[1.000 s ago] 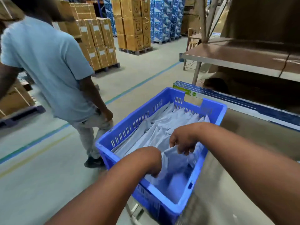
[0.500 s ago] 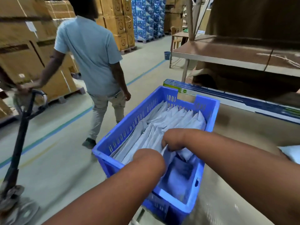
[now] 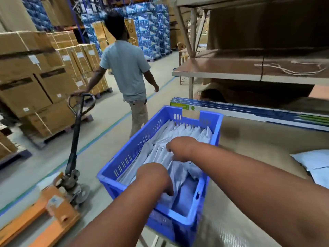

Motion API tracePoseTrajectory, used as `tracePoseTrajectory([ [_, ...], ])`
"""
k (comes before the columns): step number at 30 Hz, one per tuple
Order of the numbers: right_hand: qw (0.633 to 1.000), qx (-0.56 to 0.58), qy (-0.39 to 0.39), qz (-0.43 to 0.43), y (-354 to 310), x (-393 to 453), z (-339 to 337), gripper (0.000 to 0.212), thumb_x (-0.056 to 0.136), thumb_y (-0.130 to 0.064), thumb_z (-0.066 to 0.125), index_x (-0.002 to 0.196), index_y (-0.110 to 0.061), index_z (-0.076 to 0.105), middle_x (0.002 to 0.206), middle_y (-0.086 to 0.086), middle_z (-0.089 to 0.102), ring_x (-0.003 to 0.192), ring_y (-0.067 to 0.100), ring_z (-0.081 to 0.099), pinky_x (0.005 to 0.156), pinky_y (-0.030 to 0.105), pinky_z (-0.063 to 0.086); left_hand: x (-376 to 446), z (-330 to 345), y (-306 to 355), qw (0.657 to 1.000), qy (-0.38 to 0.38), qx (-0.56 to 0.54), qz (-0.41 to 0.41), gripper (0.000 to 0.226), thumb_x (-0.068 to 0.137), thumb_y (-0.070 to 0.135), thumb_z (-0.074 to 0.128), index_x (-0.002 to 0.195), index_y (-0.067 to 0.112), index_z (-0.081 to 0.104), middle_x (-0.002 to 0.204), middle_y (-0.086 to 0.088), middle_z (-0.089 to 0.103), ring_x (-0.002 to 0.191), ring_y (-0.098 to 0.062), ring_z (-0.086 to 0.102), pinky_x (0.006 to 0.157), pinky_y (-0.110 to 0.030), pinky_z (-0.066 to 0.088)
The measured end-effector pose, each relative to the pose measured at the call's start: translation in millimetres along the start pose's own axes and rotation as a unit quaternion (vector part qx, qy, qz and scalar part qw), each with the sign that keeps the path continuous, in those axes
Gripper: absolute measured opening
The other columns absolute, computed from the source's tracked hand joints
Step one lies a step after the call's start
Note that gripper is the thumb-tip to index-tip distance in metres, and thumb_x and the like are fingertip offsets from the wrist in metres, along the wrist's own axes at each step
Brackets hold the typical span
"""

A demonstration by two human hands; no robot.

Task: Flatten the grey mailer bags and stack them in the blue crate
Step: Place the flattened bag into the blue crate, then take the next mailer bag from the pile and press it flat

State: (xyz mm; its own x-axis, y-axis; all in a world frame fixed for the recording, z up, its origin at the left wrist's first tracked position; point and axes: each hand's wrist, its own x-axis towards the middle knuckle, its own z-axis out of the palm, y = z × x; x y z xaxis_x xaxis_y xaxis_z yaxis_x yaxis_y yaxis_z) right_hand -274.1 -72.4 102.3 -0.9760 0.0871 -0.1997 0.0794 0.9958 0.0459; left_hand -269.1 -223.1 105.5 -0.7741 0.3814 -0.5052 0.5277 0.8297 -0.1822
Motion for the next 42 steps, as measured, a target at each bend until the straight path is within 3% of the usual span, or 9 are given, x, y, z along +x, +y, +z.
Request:
tracePoseTrajectory([
  [5, 0.999, 0.020, 0.033, -0.004, 23.9, -53.7, -20.2, 0.045, 0.098, -0.051, 0.062, 0.138, -0.029, 0.060, 0.131, -0.001, 0.066, 0.119, 0.027, 0.063, 0.082, 0.038, 0.051, -17.1, -35.0, 24.7, 0.989, 0.129, -0.008, 0.077, 0.053, 0.078, 0.067, 0.075, 0.113, 0.027, 0.069, 0.086, 0.007, 0.055, 0.092, -0.024, 0.063, 0.077, -0.035, 0.050],
  [11, 0.998, -0.009, 0.036, 0.058, 81.0, -136.7, -39.3, 0.022, 0.085, -0.020, 0.066, 0.104, -0.027, 0.074, 0.100, 0.001, 0.076, 0.093, 0.029, 0.074, 0.070, 0.033, 0.054, -56.4, -69.7, 118.8, 0.963, 0.221, -0.014, 0.155, 0.035, 0.085, 0.052, 0.073, 0.110, 0.026, 0.074, 0.106, 0.004, 0.073, 0.100, -0.023, 0.073, 0.073, -0.031, 0.052],
  [17, 0.986, 0.025, 0.095, 0.132, 172.5, -253.8, -18.6, 0.023, 0.089, -0.026, 0.062, 0.109, -0.032, 0.071, 0.106, -0.004, 0.074, 0.095, 0.029, 0.072, 0.070, 0.036, 0.056, -99.4, -76.7, 237.7, 0.917, 0.287, 0.021, 0.276, 0.052, 0.082, 0.060, 0.073, 0.118, 0.023, 0.071, 0.118, -0.001, 0.074, 0.108, -0.027, 0.072, 0.084, -0.035, 0.056],
  [23, 0.974, 0.070, 0.078, 0.201, 258.1, -370.3, 44.4, 0.027, 0.094, -0.025, 0.058, 0.117, -0.035, 0.068, 0.111, -0.002, 0.071, 0.100, 0.028, 0.068, 0.061, 0.032, 0.044, -137.0, -46.0, 363.2, 0.883, 0.230, 0.043, 0.406, 0.067, 0.080, 0.065, 0.078, 0.136, 0.033, 0.058, 0.133, 0.007, 0.066, 0.119, -0.022, 0.064, 0.083, -0.031, 0.046],
  [28, 0.949, 0.100, 0.033, 0.297, 325.1, -448.9, 134.3, 0.034, 0.087, -0.038, 0.064, 0.121, -0.037, 0.061, 0.121, -0.006, 0.062, 0.098, 0.021, 0.062, 0.081, 0.038, 0.052, -144.9, -10.9, 457.8, 0.857, 0.173, 0.064, 0.482, 0.058, 0.080, 0.060, 0.075, 0.130, 0.034, 0.063, 0.126, 0.005, 0.067, 0.120, -0.022, 0.063, 0.095, -0.034, 0.054],
  [31, 0.936, 0.088, 0.019, 0.339, 354.8, -480.7, 183.7, 0.057, 0.088, -0.048, 0.067, 0.141, -0.041, 0.048, 0.144, -0.004, 0.049, 0.130, 0.024, 0.052, 0.093, 0.042, 0.045, -131.6, 10.7, 509.8, 0.858, 0.154, 0.071, 0.485, 0.059, 0.071, 0.064, 0.073, 0.121, 0.033, 0.065, 0.113, 0.010, 0.067, 0.109, -0.018, 0.066, 0.088, -0.035, 0.057],
  [33, 0.928, 0.069, -0.007, 0.366, 370.9, -492.3, 207.5, 0.080, 0.088, -0.048, 0.069, 0.156, -0.041, 0.027, 0.160, -0.002, 0.027, 0.153, 0.027, 0.024, 0.112, 0.057, 0.035, -113.6, 24.7, 540.4, 0.851, 0.195, 0.081, 0.480, 0.067, 0.065, 0.075, 0.067, 0.117, 0.033, 0.060, 0.110, 0.009, 0.064, 0.110, -0.021, 0.063, 0.085, -0.037, 0.057],
  [37, 0.912, 0.095, -0.045, 0.395, 395.9, -496.8, 238.6, 0.105, 0.088, -0.043, 0.072, 0.165, -0.042, 0.001, 0.174, 0.002, 0.000, 0.162, 0.029, -0.006, 0.119, 0.071, 0.008, -87.1, 48.4, 582.0, 0.858, 0.179, 0.098, 0.471, 0.105, 0.077, 0.079, 0.064, 0.161, 0.026, 0.029, 0.146, -0.004, 0.046, 0.140, -0.030, 0.042, 0.110, -0.043, 0.043],
  [42, 0.892, 0.166, -0.007, 0.421, 409.8, -483.8, 279.1, 0.090, 0.090, -0.048, 0.066, 0.161, -0.049, 0.011, 0.172, 0.000, 0.009, 0.158, 0.028, 0.008, 0.114, 0.075, 0.011, -50.5, 76.6, 599.6, 0.860, 0.188, 0.088, 0.466, 0.101, 0.086, 0.074, 0.062, 0.167, 0.029, 0.021, 0.151, -0.002, 0.047, 0.137, -0.028, 0.048, 0.104, -0.041, 0.048],
])
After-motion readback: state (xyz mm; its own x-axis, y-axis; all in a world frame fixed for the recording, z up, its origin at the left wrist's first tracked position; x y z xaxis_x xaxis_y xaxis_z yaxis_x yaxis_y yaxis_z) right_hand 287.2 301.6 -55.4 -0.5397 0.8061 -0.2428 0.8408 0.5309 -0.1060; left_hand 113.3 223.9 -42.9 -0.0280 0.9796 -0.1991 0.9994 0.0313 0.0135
